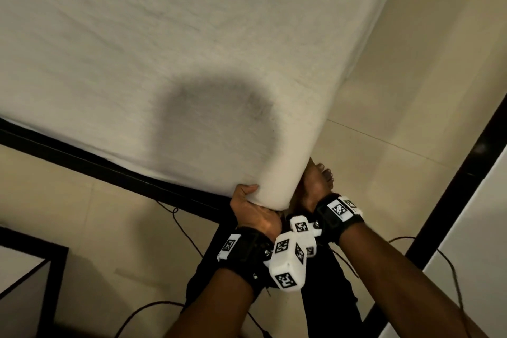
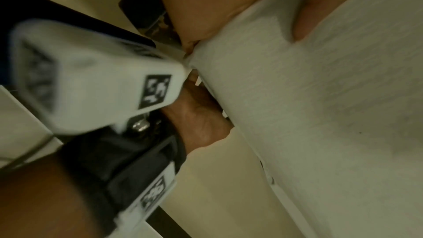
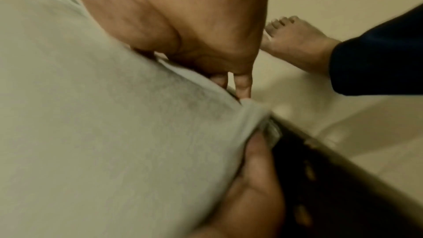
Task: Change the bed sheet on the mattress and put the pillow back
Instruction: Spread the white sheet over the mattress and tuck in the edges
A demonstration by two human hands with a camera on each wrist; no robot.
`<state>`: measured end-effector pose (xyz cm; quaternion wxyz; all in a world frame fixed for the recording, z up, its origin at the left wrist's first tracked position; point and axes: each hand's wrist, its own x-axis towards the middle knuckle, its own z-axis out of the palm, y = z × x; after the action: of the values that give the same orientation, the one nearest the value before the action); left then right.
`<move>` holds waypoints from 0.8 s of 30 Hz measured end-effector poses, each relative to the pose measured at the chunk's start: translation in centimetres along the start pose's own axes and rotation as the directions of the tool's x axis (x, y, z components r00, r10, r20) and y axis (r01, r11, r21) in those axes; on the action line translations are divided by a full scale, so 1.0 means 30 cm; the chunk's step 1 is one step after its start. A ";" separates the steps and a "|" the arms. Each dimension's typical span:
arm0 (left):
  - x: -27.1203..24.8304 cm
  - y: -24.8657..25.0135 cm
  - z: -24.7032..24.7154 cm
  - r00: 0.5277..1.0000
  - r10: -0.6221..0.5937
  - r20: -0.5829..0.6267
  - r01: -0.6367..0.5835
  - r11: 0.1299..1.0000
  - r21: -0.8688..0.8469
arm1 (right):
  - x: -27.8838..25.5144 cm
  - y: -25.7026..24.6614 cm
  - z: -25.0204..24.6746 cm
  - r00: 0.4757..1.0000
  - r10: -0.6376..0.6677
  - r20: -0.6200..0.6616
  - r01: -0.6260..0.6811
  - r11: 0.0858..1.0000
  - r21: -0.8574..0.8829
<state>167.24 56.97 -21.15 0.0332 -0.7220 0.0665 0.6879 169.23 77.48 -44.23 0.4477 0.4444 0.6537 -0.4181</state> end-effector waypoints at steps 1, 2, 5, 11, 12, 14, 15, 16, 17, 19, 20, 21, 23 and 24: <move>0.001 -0.008 0.005 1.000 0.013 -0.015 -0.012 0.999 0.035 | -0.048 0.000 -0.017 0.997 -0.017 0.080 0.008 0.994 0.111; -0.003 -0.012 0.017 0.999 0.033 -0.030 -0.032 0.998 0.045 | -0.104 -0.038 0.021 0.984 0.049 0.170 -0.085 0.973 0.215; -0.007 -0.019 0.032 0.996 0.079 -0.048 -0.075 0.994 0.081 | -0.494 -0.220 0.077 0.956 0.139 0.260 -0.211 0.940 0.270; 0.020 0.005 0.004 0.998 0.017 -0.055 -0.007 0.984 0.181 | -0.558 -0.259 0.093 0.935 0.207 0.289 -0.307 0.881 0.361; 0.017 0.015 0.003 0.998 -0.005 -0.060 0.016 0.980 0.198 | -0.540 -0.257 0.099 0.939 0.194 0.283 -0.301 0.860 0.412; 0.021 0.020 -0.010 0.997 -0.032 -0.072 0.048 0.974 0.223 | -0.530 -0.250 0.120 0.939 0.196 0.284 -0.316 0.819 0.479; 0.024 0.018 -0.019 0.997 -0.043 -0.067 0.059 0.968 0.244 | -0.536 -0.250 0.129 0.933 0.201 0.298 -0.327 0.819 0.471; 0.013 0.021 -0.024 0.997 -0.054 -0.064 0.070 0.957 0.282 | -0.534 -0.247 0.137 0.926 0.190 0.327 -0.338 0.801 0.493; 0.007 0.023 -0.031 0.997 -0.060 -0.054 0.074 0.943 0.325 | -0.540 -0.251 0.141 0.919 0.197 0.341 -0.355 0.791 0.499; -0.003 0.031 -0.053 0.995 -0.093 -0.023 0.095 0.921 0.377 | -0.539 -0.253 0.147 0.903 0.239 0.356 -0.406 0.742 0.533; -0.009 0.038 -0.065 0.994 -0.110 -0.025 0.112 0.920 0.377 | -0.529 -0.251 0.147 0.902 0.258 0.347 -0.420 0.711 0.564; -0.004 0.045 -0.075 0.992 -0.120 -0.027 0.122 0.922 0.368 | -0.523 -0.253 0.145 0.897 0.264 0.355 -0.432 0.691 0.579; 0.004 0.061 -0.069 0.991 -0.136 -0.016 0.134 0.937 0.322 | -0.556 -0.290 0.140 0.901 0.235 0.364 -0.416 0.705 0.574; 0.008 0.065 -0.057 0.988 -0.155 -0.010 0.151 0.948 0.280 | -0.561 -0.303 0.136 0.914 0.226 0.338 -0.386 0.739 0.552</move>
<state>168.68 54.78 -21.21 0.1884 -0.7088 0.1067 0.6713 164.85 67.83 -27.80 0.4220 0.6103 0.3402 -0.5777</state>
